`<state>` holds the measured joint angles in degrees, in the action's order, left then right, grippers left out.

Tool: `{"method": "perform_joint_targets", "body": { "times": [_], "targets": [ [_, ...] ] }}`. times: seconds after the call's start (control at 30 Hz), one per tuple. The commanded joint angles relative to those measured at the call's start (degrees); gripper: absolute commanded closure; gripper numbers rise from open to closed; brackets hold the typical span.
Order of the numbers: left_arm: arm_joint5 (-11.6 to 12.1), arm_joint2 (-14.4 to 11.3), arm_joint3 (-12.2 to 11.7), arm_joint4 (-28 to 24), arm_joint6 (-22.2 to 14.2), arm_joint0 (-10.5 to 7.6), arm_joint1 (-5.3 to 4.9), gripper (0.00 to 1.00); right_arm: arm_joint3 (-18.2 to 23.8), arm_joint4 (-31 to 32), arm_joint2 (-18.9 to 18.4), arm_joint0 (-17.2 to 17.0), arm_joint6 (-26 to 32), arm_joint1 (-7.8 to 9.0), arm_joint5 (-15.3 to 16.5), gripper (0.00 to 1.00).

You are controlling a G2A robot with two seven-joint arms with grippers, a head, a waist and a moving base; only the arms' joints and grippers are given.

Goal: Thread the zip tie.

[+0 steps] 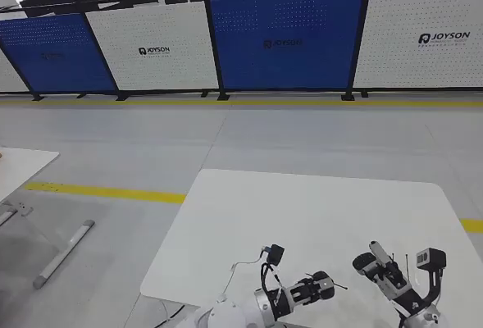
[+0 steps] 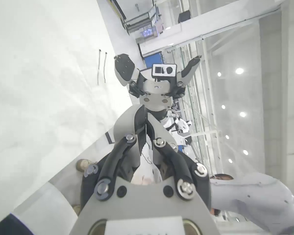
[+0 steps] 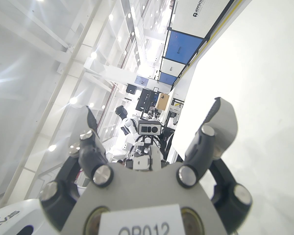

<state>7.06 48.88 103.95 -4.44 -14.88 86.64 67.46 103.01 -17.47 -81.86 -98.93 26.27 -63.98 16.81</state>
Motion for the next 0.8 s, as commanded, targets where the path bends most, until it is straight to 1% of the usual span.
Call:
{"method": "perform_joint_targets", "body": {
  "times": [0.0, 0.17, 0.3, 0.4, 0.47, 0.5, 0.53, 0.57, 0.77],
  "targets": [
    [0.03, 0.05, 0.03, -0.30, -0.42, 0.02, -0.02, 1.00, 0.00, 0.00, 0.00, 0.00, 0.00, 0.00, 0.00, 0.00],
    [0.03, 0.05, 0.03, -0.30, -0.42, 0.02, -0.02, 1.00, 0.00, 0.00, 0.00, 0.00, 0.00, 0.00, 0.00, 0.00],
    [-0.71, 1.51, -1.07, -3.00, 4.62, 0.00, 0.24, 1.00, 0.00, 0.00, 0.00, 0.00, 0.00, 0.00, 0.00, 0.00],
    [-0.60, 2.39, -2.21, -5.47, 6.97, -0.47, 0.48, 1.00, 0.00, 0.00, 0.00, 0.00, 0.00, 0.00, 0.00, 0.00],
    [-1.18, 2.81, -3.18, -4.89, 8.88, -1.26, 0.63, 1.00, 0.00, 0.00, 0.00, 0.00, 0.00, 0.00, 0.00, 0.00],
    [-1.58, 2.61, -3.47, -4.34, 9.66, -1.50, 0.73, 1.00, 0.00, 0.00, 0.00, 0.00, 0.00, 0.00, 0.00, 0.00],
    [-2.58, 2.43, -4.16, -3.54, 10.90, -1.87, 0.86, 1.00, 0.00, 0.00, 0.00, 0.00, 0.00, 0.00, 0.00, 0.00],
    [-3.09, 2.15, -4.38, -3.73, 10.82, -2.02, 0.95, 1.00, 0.00, 0.00, 0.00, 0.00, 0.00, 0.00, 0.00, 0.00],
    [-3.09, 2.15, -4.38, -3.73, 10.82, -2.02, 0.95, 1.00, 0.00, 0.00, 0.00, 0.00, 0.00, 0.00, 0.00, 0.00]
  ]
}}
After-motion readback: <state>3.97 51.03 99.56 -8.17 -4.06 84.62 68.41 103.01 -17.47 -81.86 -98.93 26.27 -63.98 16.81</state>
